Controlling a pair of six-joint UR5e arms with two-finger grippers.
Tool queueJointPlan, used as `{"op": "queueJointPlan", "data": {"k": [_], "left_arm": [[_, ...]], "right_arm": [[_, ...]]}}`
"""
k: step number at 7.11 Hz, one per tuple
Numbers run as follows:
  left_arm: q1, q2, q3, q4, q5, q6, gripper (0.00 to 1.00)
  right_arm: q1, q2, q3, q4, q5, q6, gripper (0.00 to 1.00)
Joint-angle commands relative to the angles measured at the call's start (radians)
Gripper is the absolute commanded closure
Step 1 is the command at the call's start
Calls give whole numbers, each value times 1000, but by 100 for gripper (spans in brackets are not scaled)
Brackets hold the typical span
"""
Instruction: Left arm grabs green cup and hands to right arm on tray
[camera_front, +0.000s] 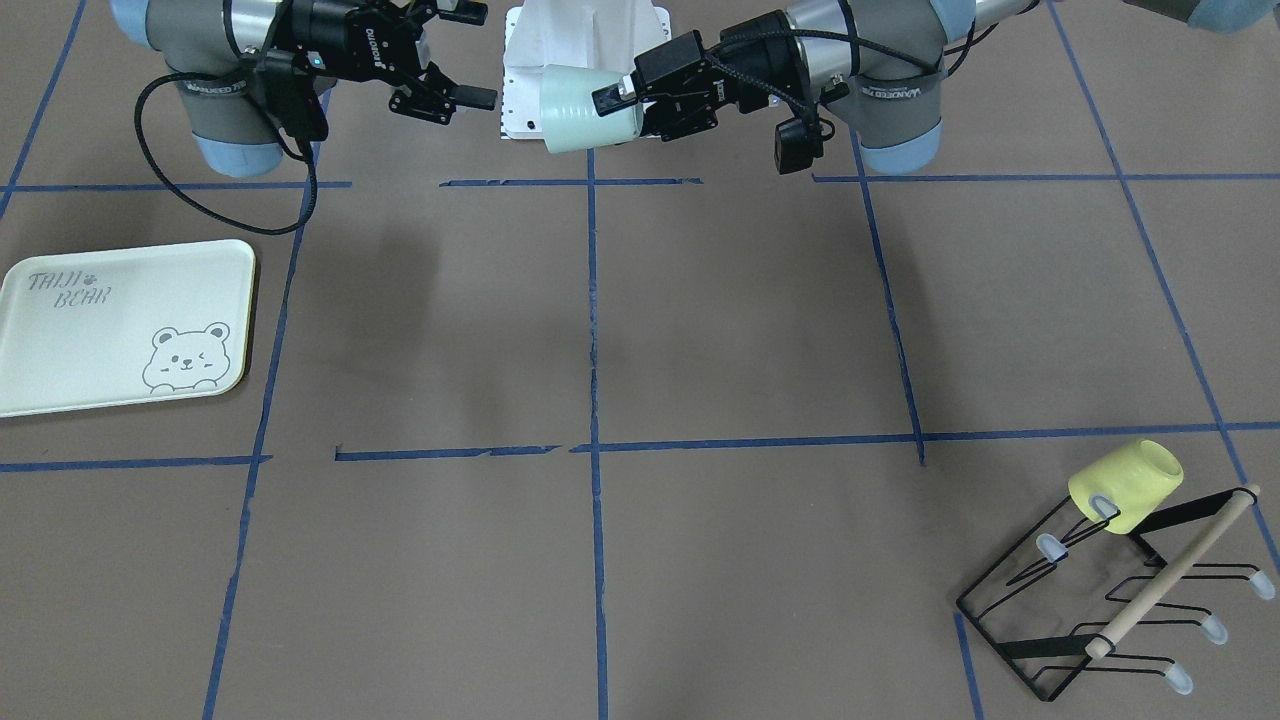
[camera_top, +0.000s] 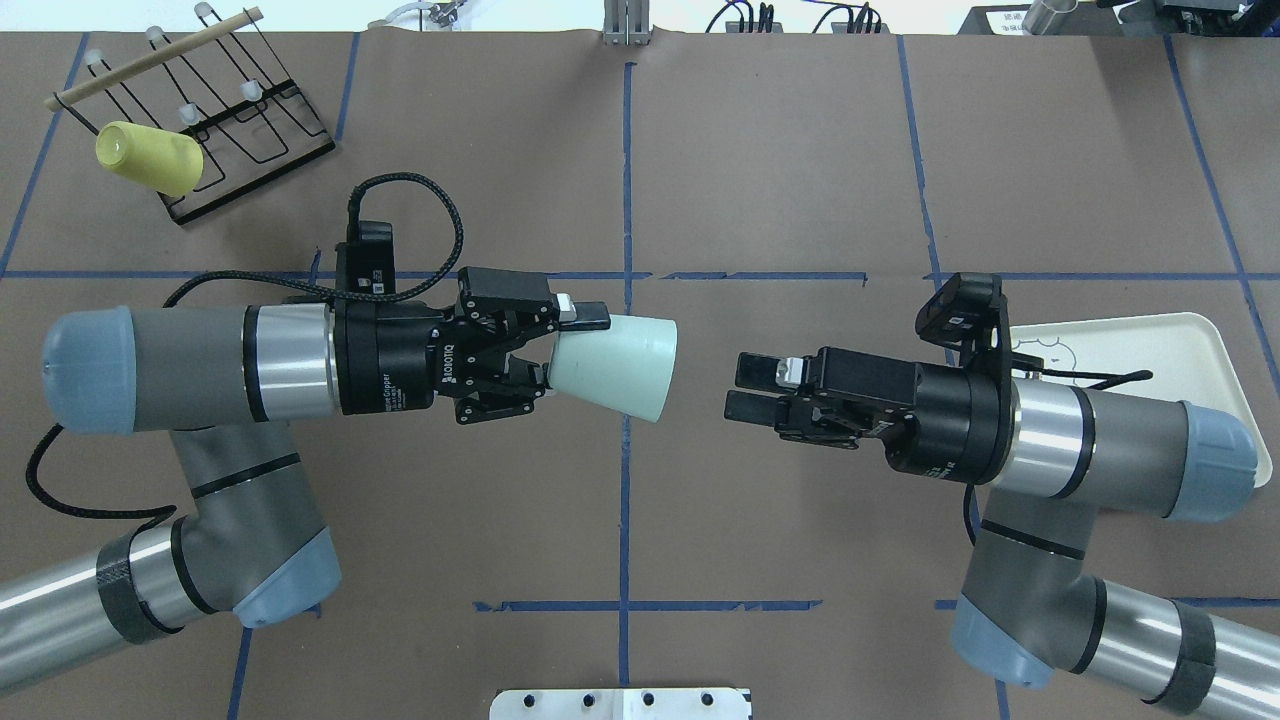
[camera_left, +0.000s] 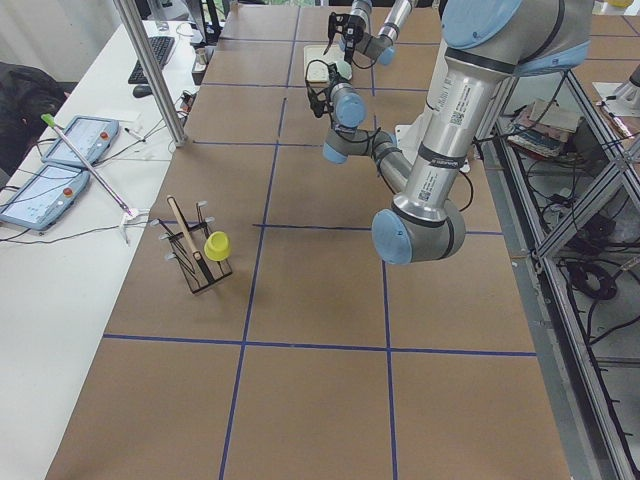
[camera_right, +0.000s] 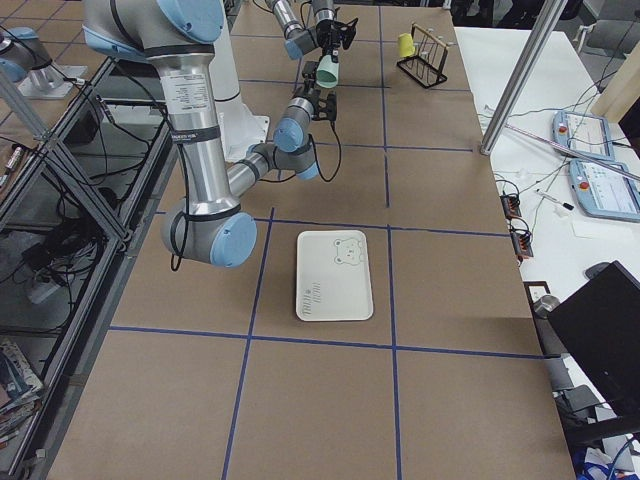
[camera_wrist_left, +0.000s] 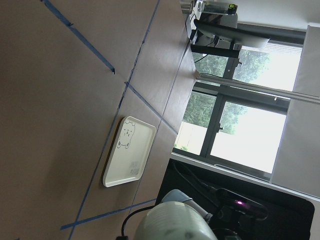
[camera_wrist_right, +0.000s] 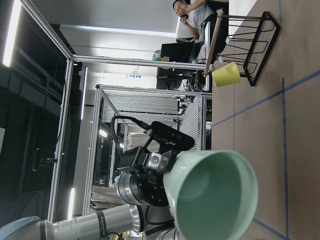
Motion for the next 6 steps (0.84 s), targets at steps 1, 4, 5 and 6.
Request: {"op": "queueJointPlan", "data": {"k": [1,4,5,6], "left_arm": [[2,-7,0,-6,4,-23,81],[13,-5,3,-4,4,-23,81],[14,-5,3,-6,3,-23,81],[22,-5,3,-6,3,-23,81]], "right_arm": [[-19,39,-8,-10,-31,1,0],[-19,48,-10,-10,-48,1,0],[-19,47,-11,-9,-72,1,0],[-19,48,-11,-18,-88,1,1]]}}
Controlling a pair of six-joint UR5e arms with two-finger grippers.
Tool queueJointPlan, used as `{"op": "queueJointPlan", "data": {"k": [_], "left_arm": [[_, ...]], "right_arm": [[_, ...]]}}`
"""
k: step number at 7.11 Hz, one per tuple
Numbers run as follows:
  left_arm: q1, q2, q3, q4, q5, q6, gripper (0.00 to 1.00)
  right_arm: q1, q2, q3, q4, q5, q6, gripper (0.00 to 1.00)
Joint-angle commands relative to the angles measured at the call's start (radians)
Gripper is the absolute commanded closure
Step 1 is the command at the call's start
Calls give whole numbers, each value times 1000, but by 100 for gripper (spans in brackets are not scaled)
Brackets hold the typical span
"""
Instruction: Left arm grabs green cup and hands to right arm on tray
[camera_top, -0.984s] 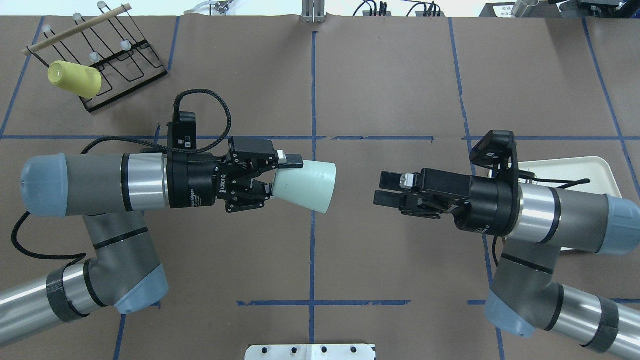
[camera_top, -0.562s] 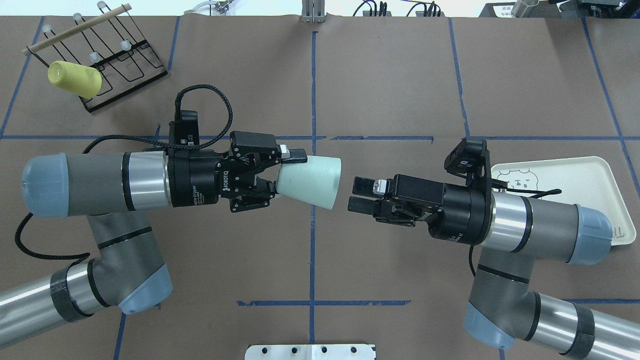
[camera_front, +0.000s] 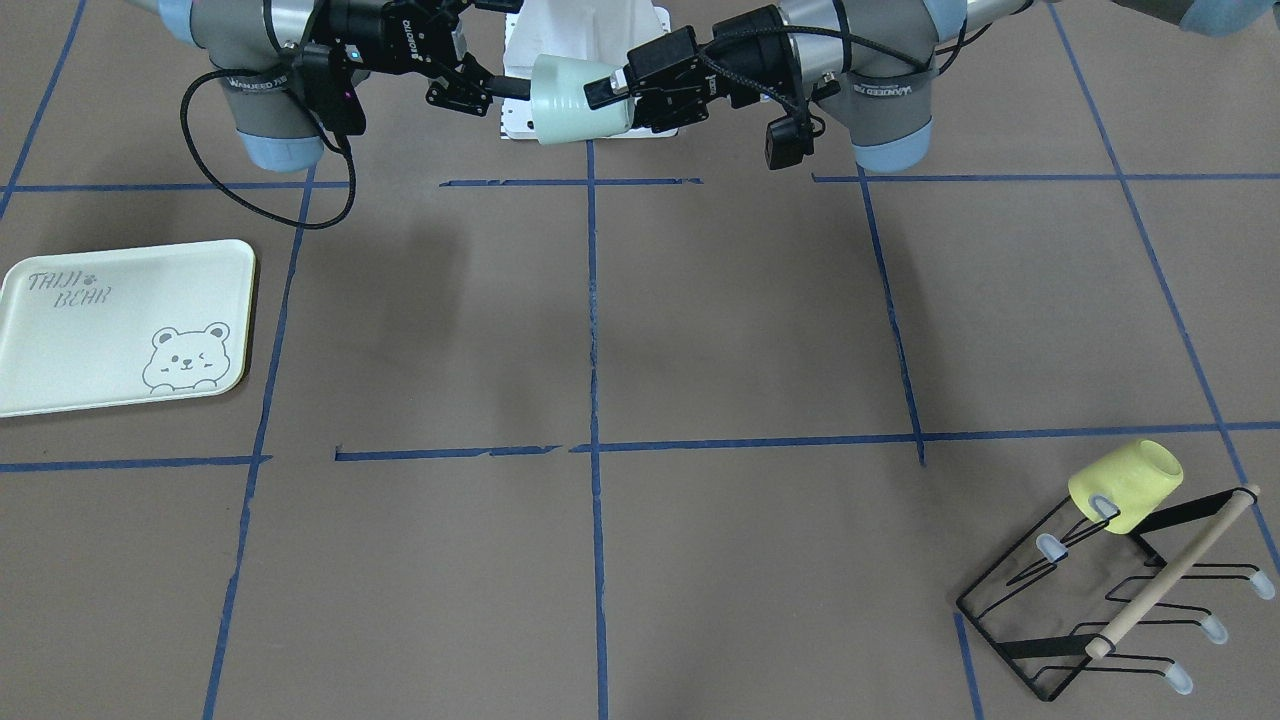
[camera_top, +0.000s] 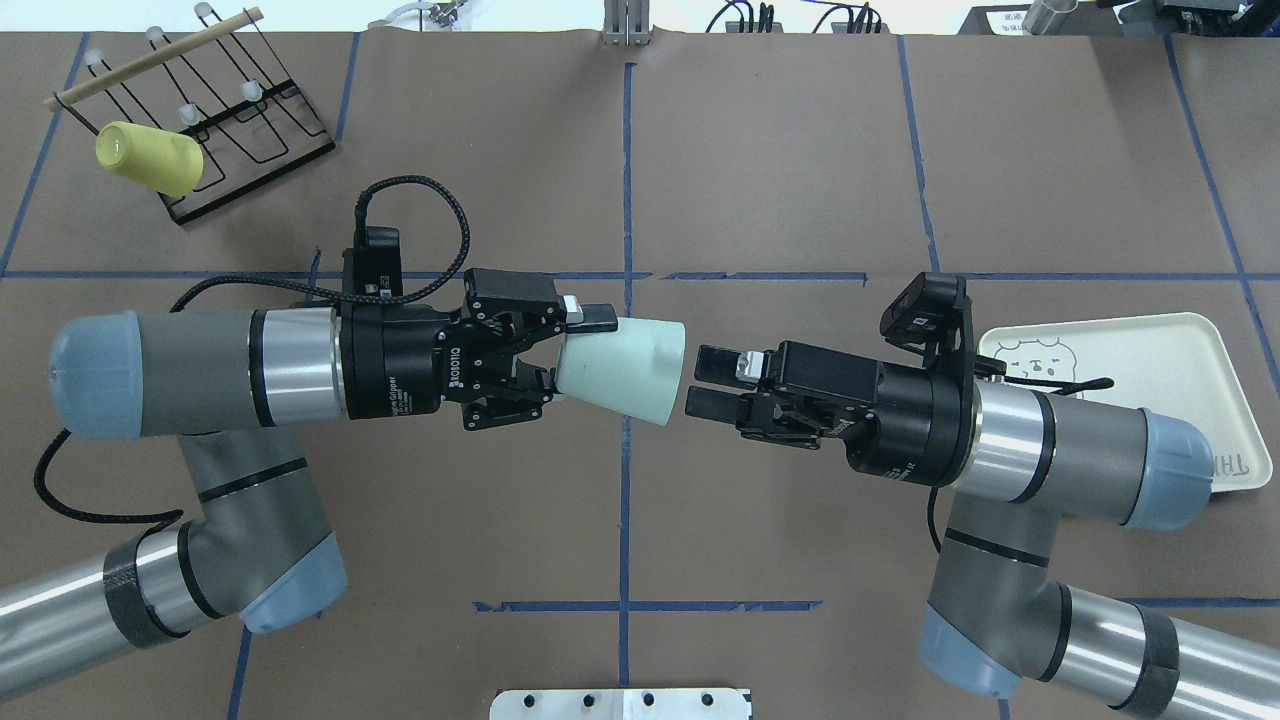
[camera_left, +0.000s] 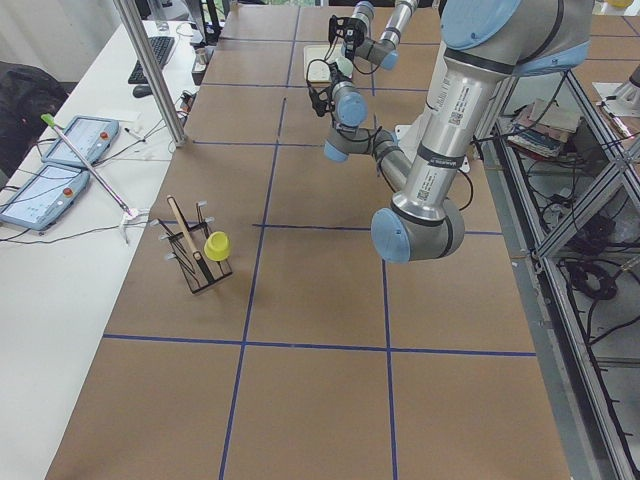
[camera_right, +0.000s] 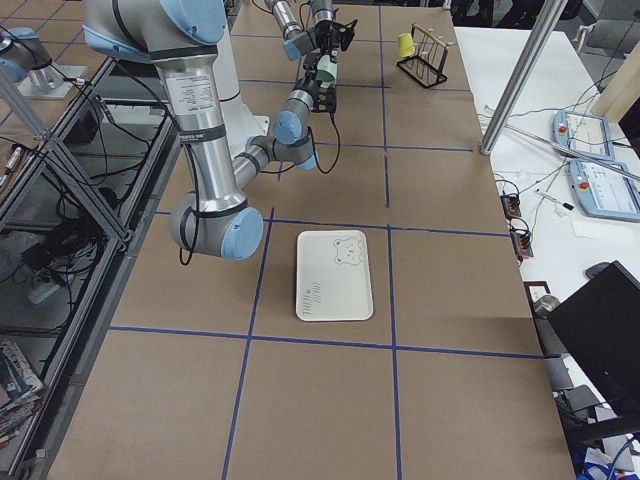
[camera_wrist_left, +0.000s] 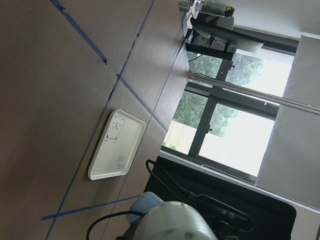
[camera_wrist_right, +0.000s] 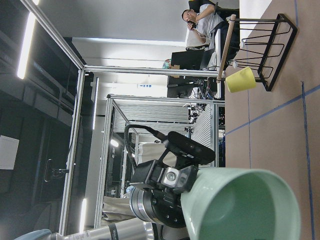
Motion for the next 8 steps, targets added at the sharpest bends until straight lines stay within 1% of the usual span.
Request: {"op": "queueJointPlan", "data": {"k": [1,2,4,5,6,7,8], "left_arm": [[10,-1,0,-1,-1,0,81],[14,-1,0,-1,1,0,81],[21,-8,3,1,1,0,81],[21,-8,3,1,1,0,81],[21,-8,3,0,1,0,81],[21,-8,3,-1,1,0,80],[21,-9,3,-1,1,0,80]], "right_arm": [[0,16,-1,-26,-22,0,1],[0,35,-1,-52,-22,0,1],[0,42,-2,-63,-25,0,2],[0,42,-1,-77,-38,2,6],[0,44,-1,-88,-38,8,19],[0,42,-1,-86,-36,14,51],[-2,42,-1,-86,-36,14,74]]}}
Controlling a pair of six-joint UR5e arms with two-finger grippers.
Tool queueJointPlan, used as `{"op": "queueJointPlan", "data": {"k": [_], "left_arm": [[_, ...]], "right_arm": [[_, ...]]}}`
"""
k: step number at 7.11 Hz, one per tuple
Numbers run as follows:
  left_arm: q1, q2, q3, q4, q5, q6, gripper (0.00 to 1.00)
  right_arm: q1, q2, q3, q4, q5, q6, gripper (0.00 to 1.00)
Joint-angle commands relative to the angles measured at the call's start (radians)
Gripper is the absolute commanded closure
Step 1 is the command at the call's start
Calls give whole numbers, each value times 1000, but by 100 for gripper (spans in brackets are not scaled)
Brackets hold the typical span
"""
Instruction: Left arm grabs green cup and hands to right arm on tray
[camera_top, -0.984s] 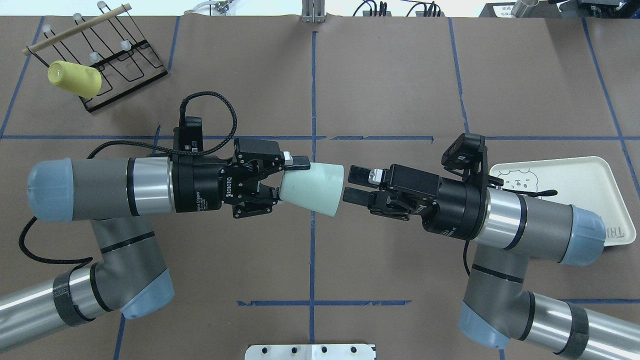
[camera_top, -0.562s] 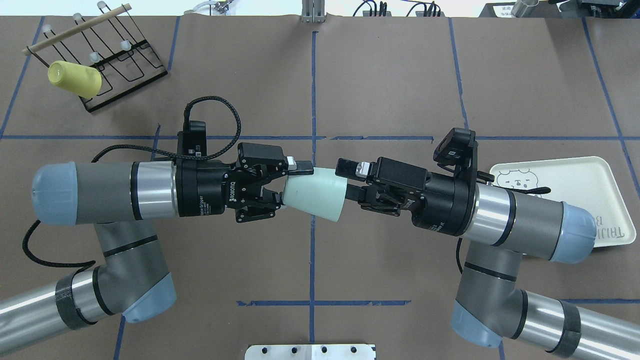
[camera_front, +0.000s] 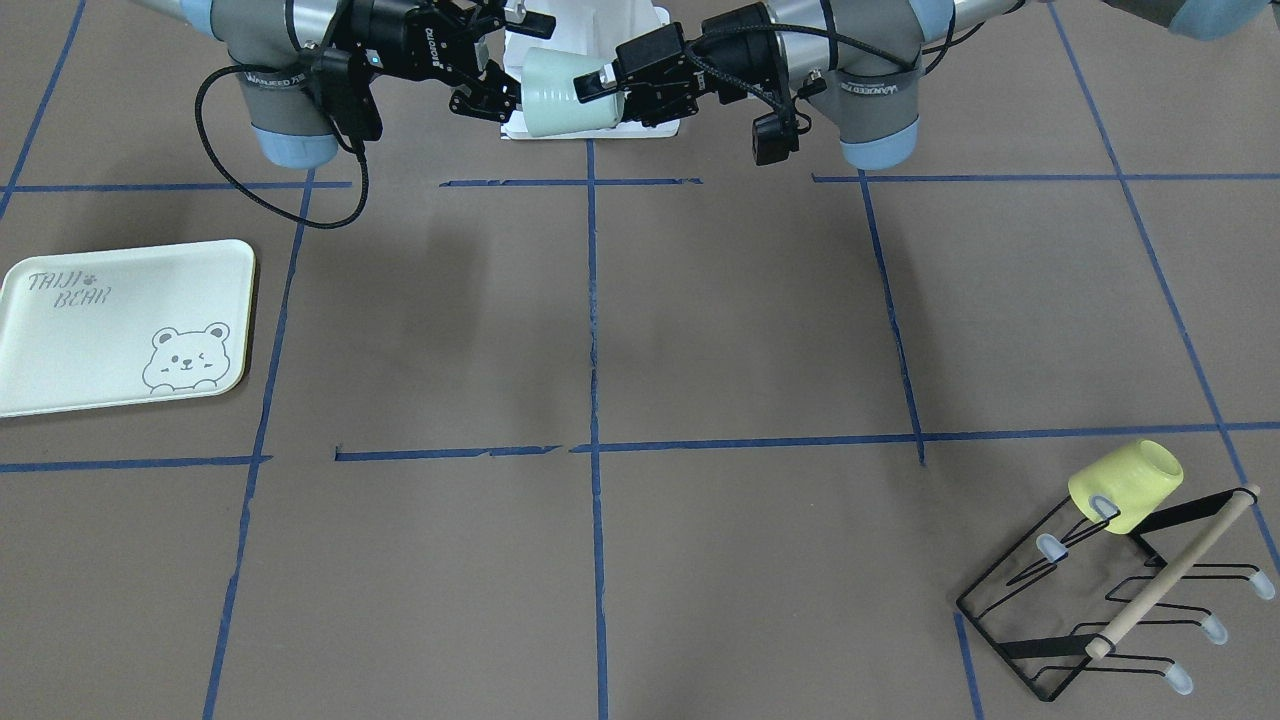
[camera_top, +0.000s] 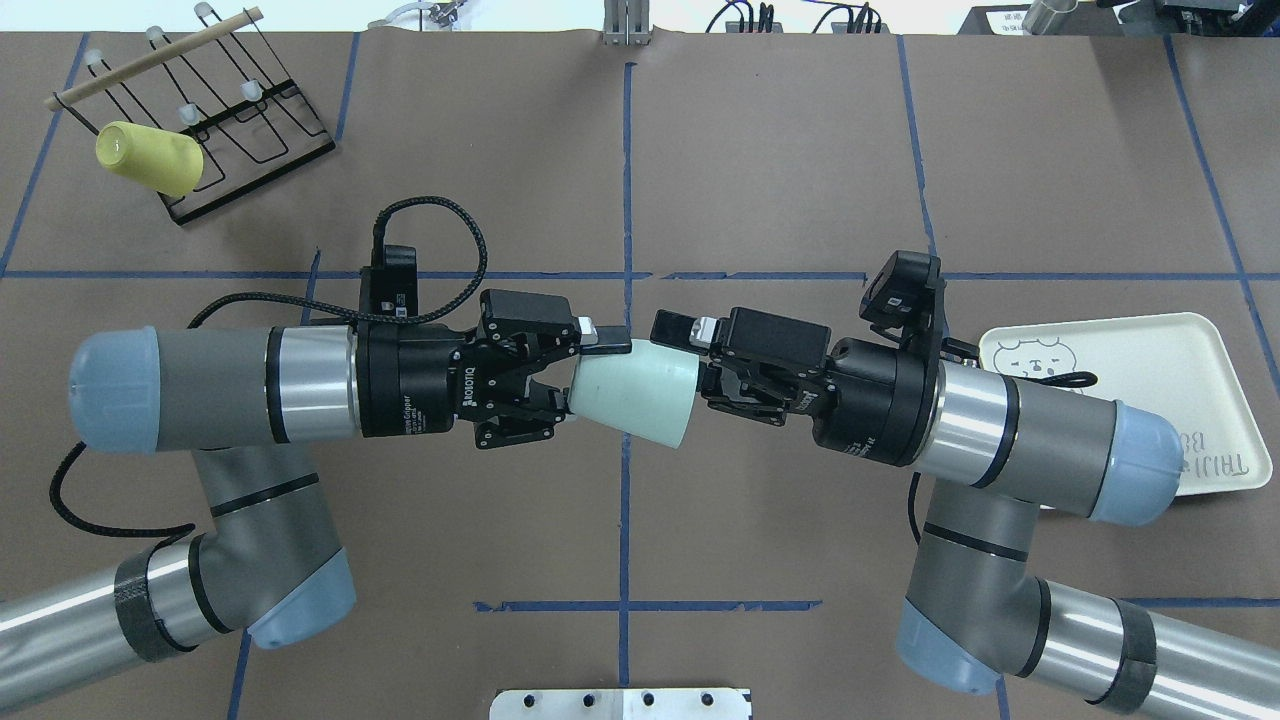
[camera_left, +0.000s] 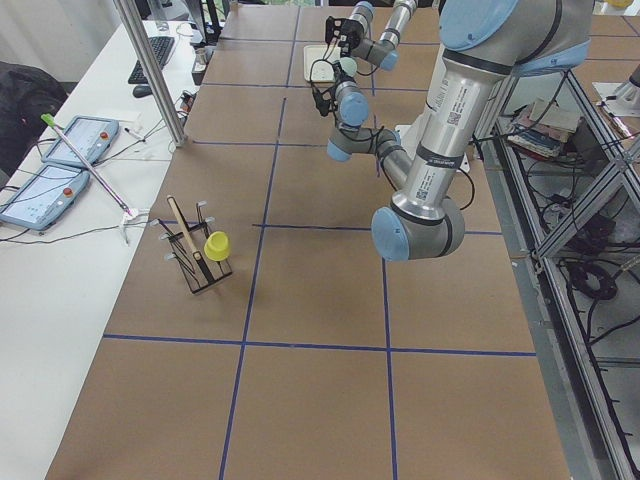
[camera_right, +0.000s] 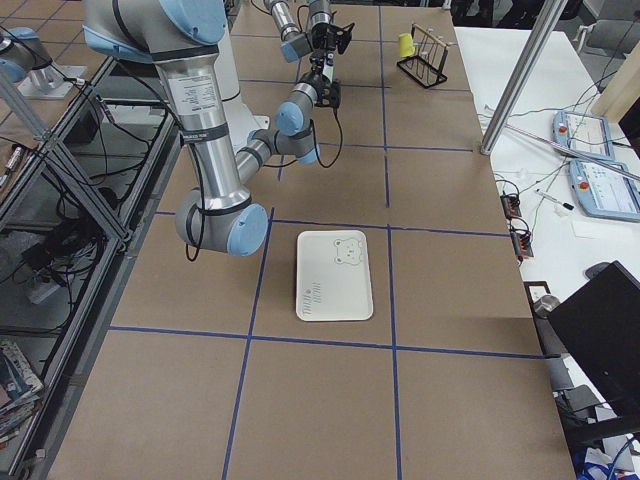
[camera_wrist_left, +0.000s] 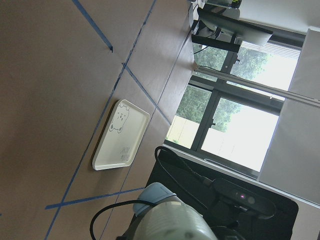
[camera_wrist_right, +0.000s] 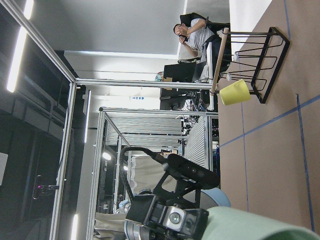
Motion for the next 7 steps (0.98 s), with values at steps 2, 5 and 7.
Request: {"op": "queueJointPlan", "data": {"k": [2,5,7], "left_arm": [[0,-1,-1,0,0,0,80],[-1,-6,-3,0,0,-2,80],[-1,-6,-3,0,0,-2,80]], "right_arm": [[-3,-2,-1,-3,-2,-1,82],[-12,-2,-1,-4,0,-7,81],[-16,-2,-1,-4,0,-5,88]]}}
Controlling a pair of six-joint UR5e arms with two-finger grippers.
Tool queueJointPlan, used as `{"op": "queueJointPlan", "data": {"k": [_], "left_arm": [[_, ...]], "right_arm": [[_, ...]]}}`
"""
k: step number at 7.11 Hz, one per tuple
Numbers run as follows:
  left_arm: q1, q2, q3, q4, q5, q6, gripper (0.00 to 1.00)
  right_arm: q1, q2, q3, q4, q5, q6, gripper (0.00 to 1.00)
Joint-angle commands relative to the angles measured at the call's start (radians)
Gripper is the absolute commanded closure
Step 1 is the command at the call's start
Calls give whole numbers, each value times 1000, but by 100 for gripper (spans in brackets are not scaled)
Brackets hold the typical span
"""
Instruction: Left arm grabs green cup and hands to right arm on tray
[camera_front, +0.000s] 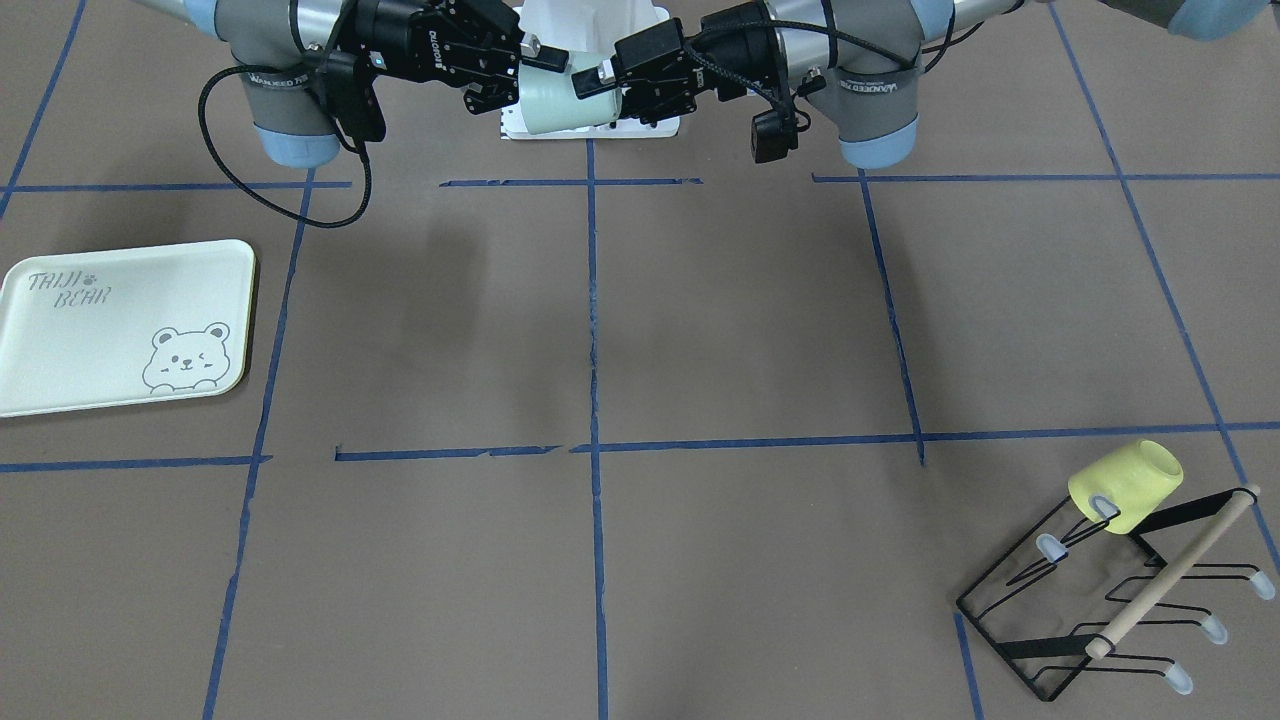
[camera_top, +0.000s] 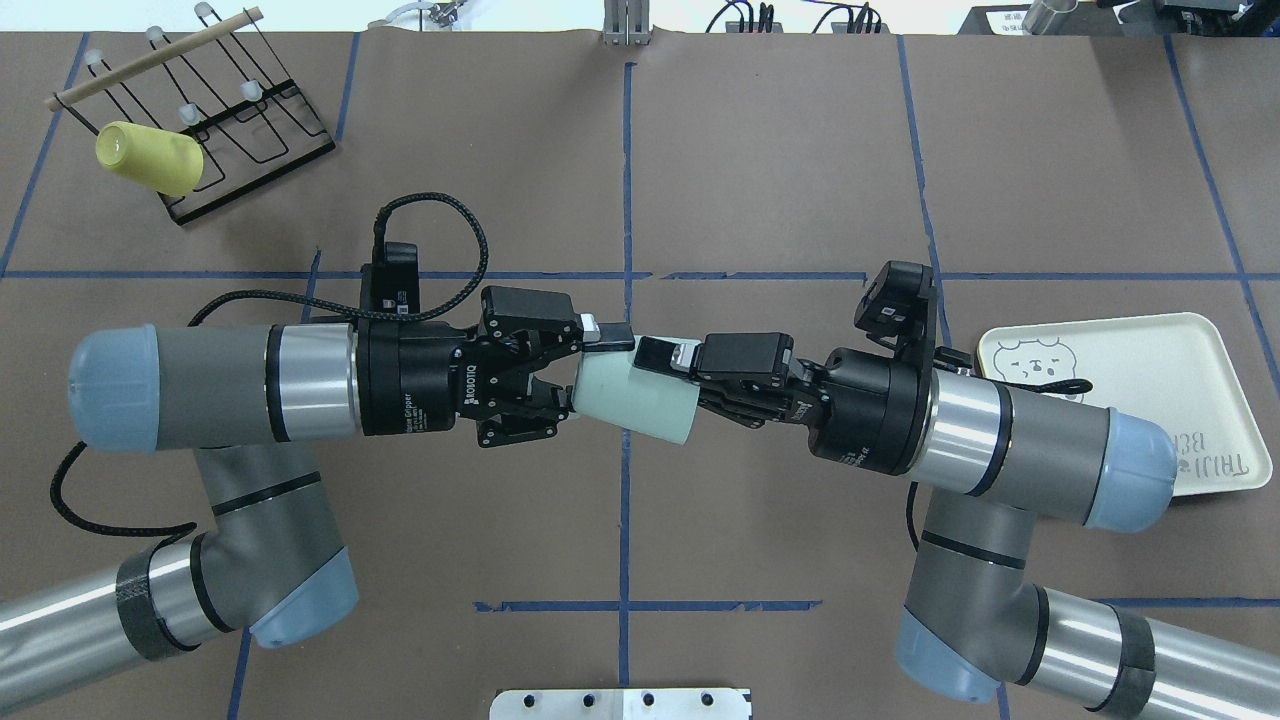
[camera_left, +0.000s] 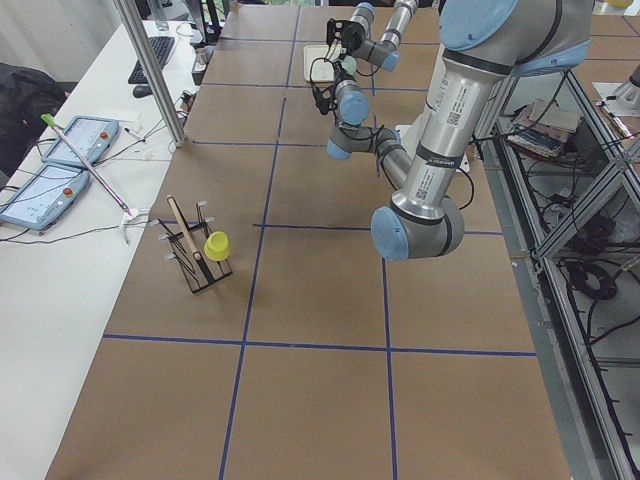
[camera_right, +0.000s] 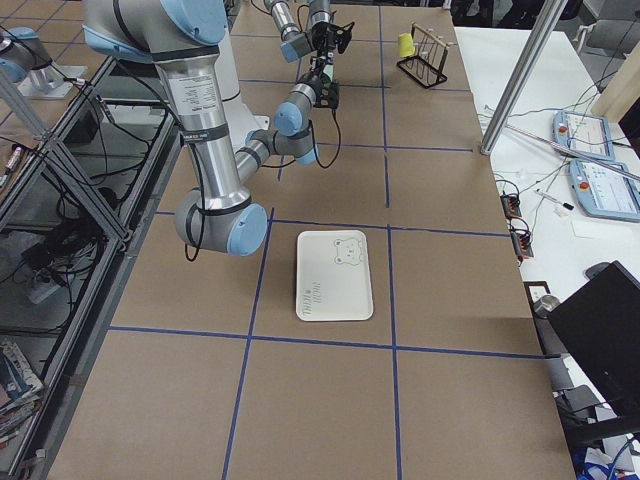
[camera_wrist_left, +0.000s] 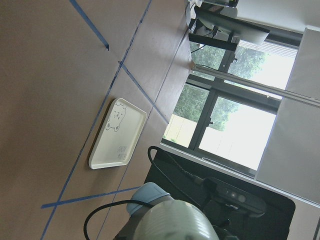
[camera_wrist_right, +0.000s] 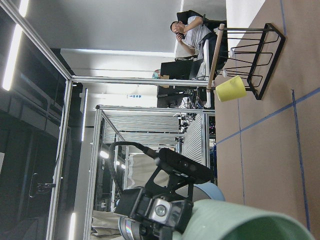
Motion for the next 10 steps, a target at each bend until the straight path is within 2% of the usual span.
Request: {"op": "queueJointPlan", "data": {"k": [1,4,6,7,8,9,10], "left_arm": [[0,1,0,0,0,0,1],[-34,4,6,14,20,4,0],[-95,3,94,17,64,12,0],[-143,1,172,34,63,32,0],[-184,1,217,114,42,132,0],[-225,3,216,281,-21,271,0],[-284,4,210,458,-128,429,0]], "right_arm": [[-3,-3,0,-5,0,-2,100],[-3,-6,3,-2,0,-2,100],[8,-12,3,-33,2,-4,100],[28,-18,3,-118,9,-5,100],[60,-19,4,-272,29,-49,100],[103,-16,12,-445,107,-121,100],[184,-15,20,-623,212,-152,100]]}}
